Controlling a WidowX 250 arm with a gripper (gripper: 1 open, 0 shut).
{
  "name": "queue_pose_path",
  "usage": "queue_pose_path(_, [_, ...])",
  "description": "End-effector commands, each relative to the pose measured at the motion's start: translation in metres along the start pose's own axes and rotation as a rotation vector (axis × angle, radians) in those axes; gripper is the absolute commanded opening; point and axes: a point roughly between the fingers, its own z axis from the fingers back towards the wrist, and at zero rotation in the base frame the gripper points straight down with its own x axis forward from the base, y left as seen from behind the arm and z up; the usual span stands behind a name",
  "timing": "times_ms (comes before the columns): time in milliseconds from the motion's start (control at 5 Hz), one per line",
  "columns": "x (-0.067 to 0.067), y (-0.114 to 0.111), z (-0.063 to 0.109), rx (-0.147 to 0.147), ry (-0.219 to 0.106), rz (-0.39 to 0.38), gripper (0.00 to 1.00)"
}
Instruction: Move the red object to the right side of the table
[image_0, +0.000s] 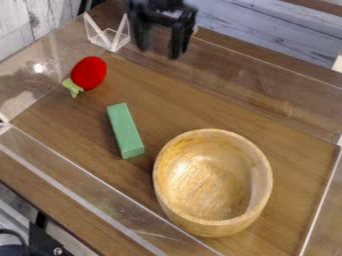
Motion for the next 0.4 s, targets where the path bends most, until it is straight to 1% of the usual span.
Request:
queue_pose_path(0, [-0.004,0.038,0.009,0.031,-0.066,0.036,1.00])
queue_pose_path(200, [-0.006,0.064,0.002,0.050,-0.070,0.068,1.00])
